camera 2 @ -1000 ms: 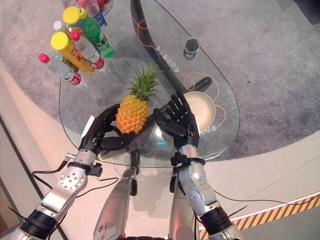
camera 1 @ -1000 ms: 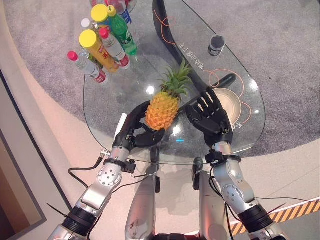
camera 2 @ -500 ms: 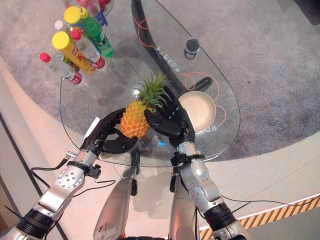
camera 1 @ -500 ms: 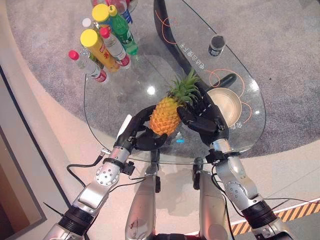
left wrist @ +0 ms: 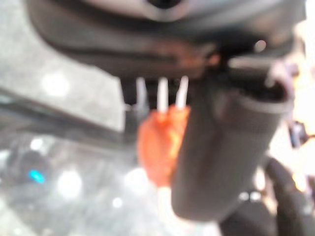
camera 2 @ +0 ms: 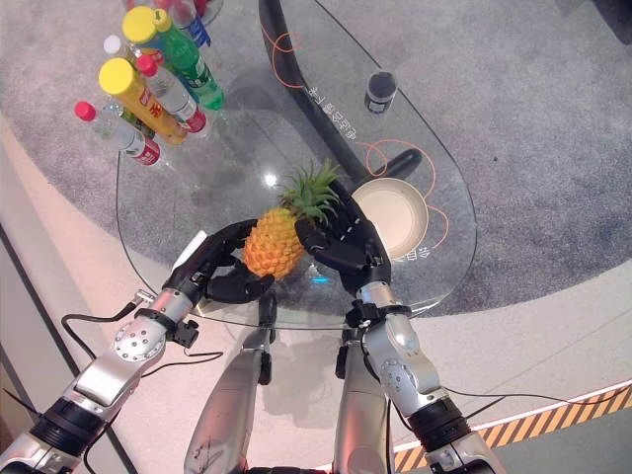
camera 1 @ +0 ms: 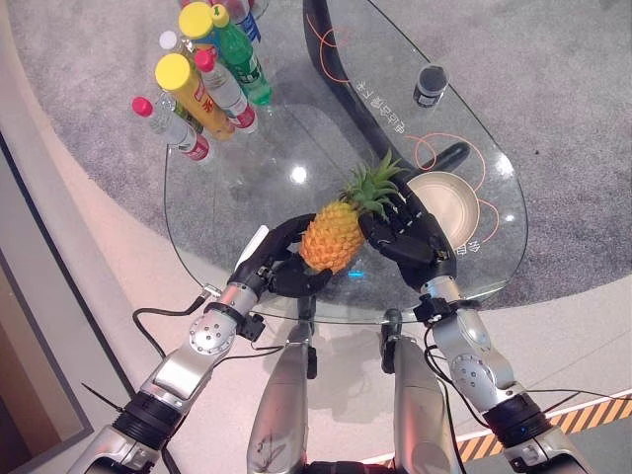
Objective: Pick up the fruit to the plate
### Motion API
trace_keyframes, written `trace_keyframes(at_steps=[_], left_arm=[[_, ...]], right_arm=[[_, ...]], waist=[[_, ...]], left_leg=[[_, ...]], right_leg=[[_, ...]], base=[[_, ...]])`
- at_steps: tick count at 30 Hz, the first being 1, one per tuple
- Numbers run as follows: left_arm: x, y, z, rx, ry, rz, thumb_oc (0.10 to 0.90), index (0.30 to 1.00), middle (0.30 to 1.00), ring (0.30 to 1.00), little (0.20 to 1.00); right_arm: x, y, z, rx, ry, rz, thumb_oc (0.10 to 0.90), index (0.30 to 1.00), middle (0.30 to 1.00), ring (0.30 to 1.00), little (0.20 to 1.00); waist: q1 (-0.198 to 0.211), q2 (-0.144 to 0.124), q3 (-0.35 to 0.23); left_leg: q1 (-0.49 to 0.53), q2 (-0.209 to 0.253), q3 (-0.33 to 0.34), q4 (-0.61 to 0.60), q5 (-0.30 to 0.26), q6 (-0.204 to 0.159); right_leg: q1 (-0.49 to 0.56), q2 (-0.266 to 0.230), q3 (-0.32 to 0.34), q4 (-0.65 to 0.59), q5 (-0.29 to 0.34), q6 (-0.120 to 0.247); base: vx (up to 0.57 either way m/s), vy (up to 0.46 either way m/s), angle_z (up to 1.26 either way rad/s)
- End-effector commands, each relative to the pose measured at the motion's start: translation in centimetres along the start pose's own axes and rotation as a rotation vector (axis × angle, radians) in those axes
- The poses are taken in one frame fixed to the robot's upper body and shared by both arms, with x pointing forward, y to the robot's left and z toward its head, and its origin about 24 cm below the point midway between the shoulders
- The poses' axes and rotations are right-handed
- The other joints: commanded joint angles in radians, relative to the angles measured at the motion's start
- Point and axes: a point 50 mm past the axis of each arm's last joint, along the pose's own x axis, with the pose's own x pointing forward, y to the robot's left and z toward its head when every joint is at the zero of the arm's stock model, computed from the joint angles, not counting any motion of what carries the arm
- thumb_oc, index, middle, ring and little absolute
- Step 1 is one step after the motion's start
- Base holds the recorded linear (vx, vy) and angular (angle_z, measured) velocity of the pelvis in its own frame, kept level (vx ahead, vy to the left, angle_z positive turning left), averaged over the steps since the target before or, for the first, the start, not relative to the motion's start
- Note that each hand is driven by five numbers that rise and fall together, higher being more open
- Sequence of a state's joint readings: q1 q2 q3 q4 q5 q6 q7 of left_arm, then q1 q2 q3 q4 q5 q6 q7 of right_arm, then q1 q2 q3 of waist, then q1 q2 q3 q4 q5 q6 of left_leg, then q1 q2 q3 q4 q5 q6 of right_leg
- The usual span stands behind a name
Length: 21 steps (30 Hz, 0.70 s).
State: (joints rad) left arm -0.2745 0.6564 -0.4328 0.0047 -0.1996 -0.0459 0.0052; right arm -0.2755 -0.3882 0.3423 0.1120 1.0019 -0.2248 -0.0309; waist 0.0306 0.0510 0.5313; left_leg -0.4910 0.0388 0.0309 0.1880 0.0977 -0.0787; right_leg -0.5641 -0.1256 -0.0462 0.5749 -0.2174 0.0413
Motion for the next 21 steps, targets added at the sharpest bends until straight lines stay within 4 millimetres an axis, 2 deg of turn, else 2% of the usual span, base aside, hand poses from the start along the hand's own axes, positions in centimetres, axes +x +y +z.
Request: trace_keyframes(at_steps=[1, 7, 19, 20, 21], left_arm=[[0.6, -1.6, 6.3, 0.148, -0.333, -0.186, 0.100, 0.300, 0.300, 0.300, 0.200], [0.7, -1.9, 7.2, 0.254, -0.392, -0.274, 0.100, 0.300, 0.300, 0.300, 0.200], [0.9, -2.1, 7.8, 0.295, -0.413, -0.374, 0.100, 0.300, 0.300, 0.300, 0.200], [0.9, -2.1, 7.8, 0.293, -0.412, -0.375, 0.100, 0.300, 0.300, 0.300, 0.200], [0.9, -2.1, 7.8, 0.292, -0.411, -0.377, 0.100, 0.300, 0.300, 0.300, 0.200]], right_arm=[[2.8, 5.0, 4.5, 0.113, -0.215, 0.269, 0.800, 0.900, 0.900, 0.900, 0.900], [3.1, 4.3, 3.7, 0.221, -0.161, 0.273, 0.800, 0.900, 0.900, 0.900, 0.900], [3.7, 3.7, 3.8, 0.226, -0.154, 0.261, 0.800, 0.900, 0.900, 0.900, 0.900], [3.8, 3.7, 3.9, 0.224, -0.158, 0.258, 0.756, 0.862, 0.862, 0.862, 0.856], [3.7, 3.6, 4.0, 0.220, -0.166, 0.251, 0.295, 0.467, 0.467, 0.467, 0.395]], waist=[[-0.015, -0.047, -0.011], [-0.018, -0.046, -0.011], [-0.018, -0.043, -0.011], [-0.018, -0.042, -0.011], [-0.018, -0.042, -0.011]], left_leg=[[-0.042, -0.069, 0.021, 0.269, -0.147, 0.065], [-0.040, -0.070, 0.028, 0.274, -0.151, 0.068], [-0.047, -0.078, 0.028, 0.280, -0.159, 0.073], [-0.047, -0.079, 0.027, 0.279, -0.159, 0.073], [-0.046, -0.080, 0.026, 0.277, -0.160, 0.074]], right_leg=[[0.097, -0.027, -0.097, -0.262, 0.256, 0.013], [0.095, -0.033, -0.095, -0.258, 0.259, 0.015], [0.081, -0.042, -0.089, -0.250, 0.262, 0.023], [0.081, -0.041, -0.089, -0.250, 0.262, 0.023], [0.082, -0.041, -0.089, -0.252, 0.262, 0.023]], base=[[0.00, 0.000, 0.00], [0.00, 0.000, 0.00], [0.00, 0.000, 0.00], [0.00, 0.000, 0.00], [0.00, 0.000, 0.00]])
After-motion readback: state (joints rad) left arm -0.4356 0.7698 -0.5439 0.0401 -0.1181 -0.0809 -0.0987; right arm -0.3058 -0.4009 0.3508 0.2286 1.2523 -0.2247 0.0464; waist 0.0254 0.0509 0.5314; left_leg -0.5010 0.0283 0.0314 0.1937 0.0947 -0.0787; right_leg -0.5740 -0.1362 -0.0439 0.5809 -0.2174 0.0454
